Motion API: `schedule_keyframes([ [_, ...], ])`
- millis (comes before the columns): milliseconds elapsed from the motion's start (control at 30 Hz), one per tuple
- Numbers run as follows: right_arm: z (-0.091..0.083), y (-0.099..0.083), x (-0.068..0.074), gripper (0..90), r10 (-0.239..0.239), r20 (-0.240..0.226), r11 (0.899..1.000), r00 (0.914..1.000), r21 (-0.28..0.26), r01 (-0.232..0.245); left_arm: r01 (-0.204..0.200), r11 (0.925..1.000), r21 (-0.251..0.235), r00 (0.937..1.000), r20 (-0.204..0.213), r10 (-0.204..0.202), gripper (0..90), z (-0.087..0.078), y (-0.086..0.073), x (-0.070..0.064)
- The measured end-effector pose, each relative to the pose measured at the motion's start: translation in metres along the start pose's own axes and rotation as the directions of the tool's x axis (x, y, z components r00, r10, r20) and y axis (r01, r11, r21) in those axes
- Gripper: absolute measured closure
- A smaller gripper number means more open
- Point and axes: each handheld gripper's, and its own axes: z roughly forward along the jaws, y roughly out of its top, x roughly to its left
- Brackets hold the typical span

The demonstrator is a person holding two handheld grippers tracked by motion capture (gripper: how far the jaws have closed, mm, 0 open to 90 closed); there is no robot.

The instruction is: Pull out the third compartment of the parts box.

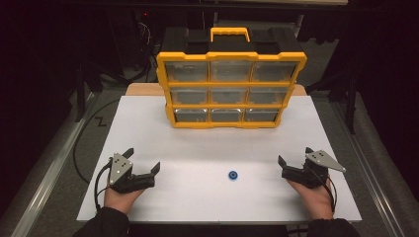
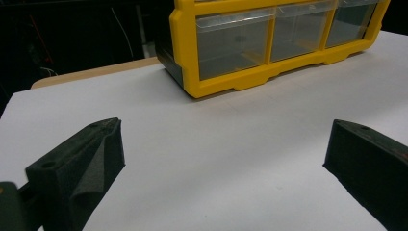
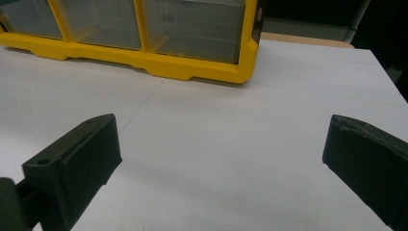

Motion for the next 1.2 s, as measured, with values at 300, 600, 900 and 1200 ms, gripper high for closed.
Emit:
schedule_keyframes([
  [300, 0.0005, -0.0003, 0.0008, 0.7, -0.003, 0.002, 1.0, 1.0, 0.007, 0.003, 0.003, 1.0, 0.002, 1.0, 0.002, -0.003, 0.8, 0.0002, -0.0005, 0.0005],
  [600, 0.0015, -0.0004, 0.0017, 0.8, -0.007, 0.008, 1.0, 0.9999, 0.009, 0.006, 0.005, 1.0, -0.002, 1.0, 0.007, -0.005, 0.8, 0.0003, -0.0004, 0.0009],
  [900, 0.0023, -0.0002, 0.0031, 0.8, -0.005, 0.009, 1.0, 1.0, 0.009, 0.005, 0.011, 0.9998, -0.015, 0.9998, 0.014, -0.011, 0.8, 0.0, -0.0003, 0.0006],
  [1200, 0.0055, 0.0022, 0.0075, 0.7, -0.016, 0.005, 1.0, 0.9999, 0.0, 0.016, 0.019, 0.9998, -0.011, 0.9993, 0.032, -0.019, 0.8, 0.0018, -0.0006, 0.0003],
])
